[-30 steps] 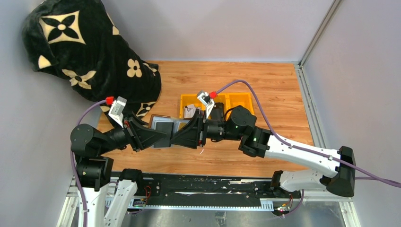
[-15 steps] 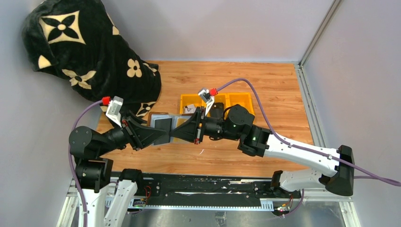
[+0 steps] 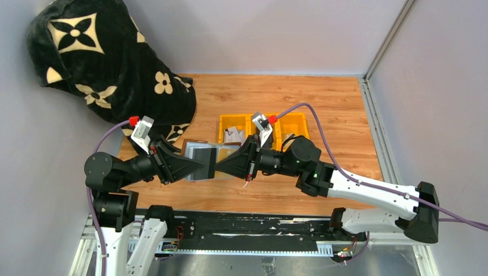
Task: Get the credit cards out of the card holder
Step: Remove the credit card from the card holder.
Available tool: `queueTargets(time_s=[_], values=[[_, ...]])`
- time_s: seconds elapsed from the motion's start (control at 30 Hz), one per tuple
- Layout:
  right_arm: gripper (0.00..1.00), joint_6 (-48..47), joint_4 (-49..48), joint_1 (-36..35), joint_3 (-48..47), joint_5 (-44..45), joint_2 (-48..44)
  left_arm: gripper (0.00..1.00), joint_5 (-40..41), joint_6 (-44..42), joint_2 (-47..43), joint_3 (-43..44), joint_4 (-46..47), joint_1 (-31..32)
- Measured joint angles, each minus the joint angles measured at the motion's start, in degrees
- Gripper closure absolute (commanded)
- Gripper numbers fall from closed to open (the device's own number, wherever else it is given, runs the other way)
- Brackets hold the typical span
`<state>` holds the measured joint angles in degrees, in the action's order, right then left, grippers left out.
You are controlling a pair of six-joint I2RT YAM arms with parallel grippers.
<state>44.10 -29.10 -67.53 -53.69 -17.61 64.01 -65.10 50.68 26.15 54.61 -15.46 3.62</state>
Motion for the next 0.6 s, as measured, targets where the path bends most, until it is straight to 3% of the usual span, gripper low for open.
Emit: queueTargets(time_s=[0.1, 0.23, 0.3, 0.43, 0.53, 0.6], values=[[1.0, -0.1, 0.2, 0.0, 0.6, 0.1, -0.9, 0.78, -0.3, 0.4, 0.0, 0.0, 0.3, 0.0], [0.97, -0.2, 0.6, 0.0, 1.2, 0.3, -2.0, 0.91, -0.5, 0.6, 0.0, 0.0, 0.8, 0.0], [0.82, -0.2, 0.5, 0.0, 1.2, -0.1, -1.9, 0.99, -0.5, 0.6, 0.0, 0.0, 0.9, 0.0], [0.61, 0.9, -0.7, 0.0, 0.3, -2.8, 0.0, 1.0, 0.0, 0.3, 0.0, 0.0, 0.9, 0.0], [0.59, 1.8, -2.2, 0.0, -1.0, -4.8, 1.7, 1.0, 0.5, 0.2, 0.0, 0.0, 0.9, 0.0], [0.67, 2.0, -2.5, 0.0, -1.8, -5.4, 2.3, 1.0, 0.6, 0.3, 0.0, 0.0, 0.9, 0.0]])
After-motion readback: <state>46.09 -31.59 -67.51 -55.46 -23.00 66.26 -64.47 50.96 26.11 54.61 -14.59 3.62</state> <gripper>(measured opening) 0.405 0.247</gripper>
